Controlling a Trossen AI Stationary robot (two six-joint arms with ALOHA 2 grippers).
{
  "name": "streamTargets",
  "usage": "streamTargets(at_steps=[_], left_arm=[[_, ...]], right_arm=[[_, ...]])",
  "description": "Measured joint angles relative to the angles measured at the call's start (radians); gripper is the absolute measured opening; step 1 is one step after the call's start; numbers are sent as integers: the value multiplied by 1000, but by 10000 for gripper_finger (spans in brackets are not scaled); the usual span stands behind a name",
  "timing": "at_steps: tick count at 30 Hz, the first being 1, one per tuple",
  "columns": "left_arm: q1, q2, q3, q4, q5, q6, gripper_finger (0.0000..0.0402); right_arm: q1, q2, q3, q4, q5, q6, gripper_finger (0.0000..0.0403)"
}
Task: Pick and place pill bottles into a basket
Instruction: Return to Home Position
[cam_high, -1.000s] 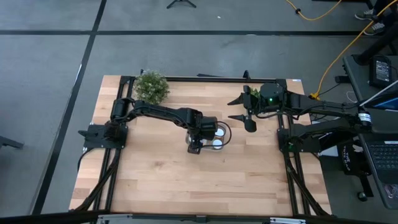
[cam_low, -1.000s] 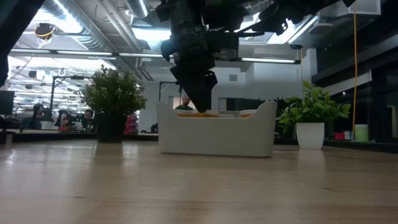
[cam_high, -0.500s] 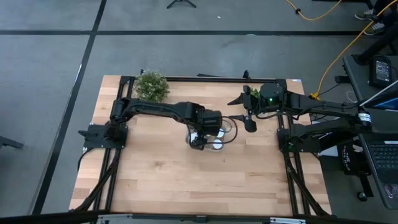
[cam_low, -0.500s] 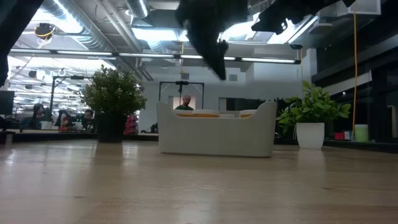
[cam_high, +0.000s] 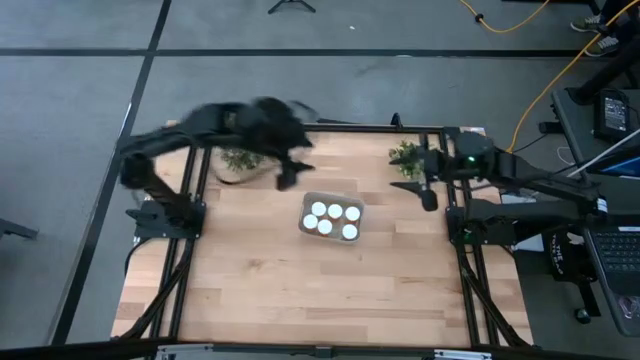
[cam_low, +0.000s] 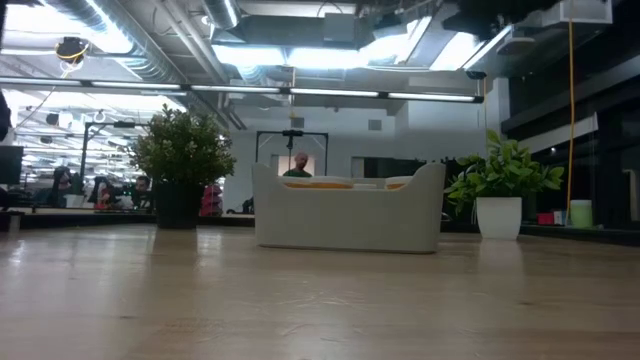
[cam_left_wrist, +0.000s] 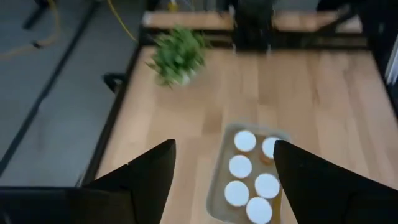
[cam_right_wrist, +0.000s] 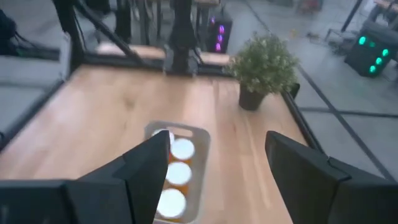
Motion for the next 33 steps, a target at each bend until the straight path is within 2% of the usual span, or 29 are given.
streamTargets(at_steps=[6, 10, 15, 18, 19, 21, 23, 26, 29, 33], left_arm=[[39, -322, -270, 150, 12, -110, 265], [39, -533, -464, 239, -61, -234, 265], [38, -752, -655, 117, -156, -284, 265], [24, -878, -844, 127, -248, -390, 265], [13, -919, -921, 165, -241, -400, 265], [-6, -1014, -1108, 326, -143, -395, 265], [-16, -1119, -1293, 554, 14, -382, 265], [-14, -1246, -1538, 853, 157, -420, 265], [-13, -1346, -1722, 935, 185, -486, 265], [-14, -1477, -1877, 1037, 243, -519, 265]], right_arm=[[-6, -236, -246, 174, -24, 183, 267], [-4, -370, -384, 279, -19, 279, 267], [-4, -474, -453, 267, 98, 292, 267], [-4, -502, -459, 271, 185, 262, 267], [-4, -505, -459, 272, 204, 248, 267], [-4, -506, -459, 273, 223, 234, 267], [-4, -506, -459, 275, 225, 237, 267], [-4, -506, -459, 275, 225, 256, 267], [-4, -506, -459, 275, 227, 256, 267], [-4, -506, -459, 275, 227, 260, 267]])
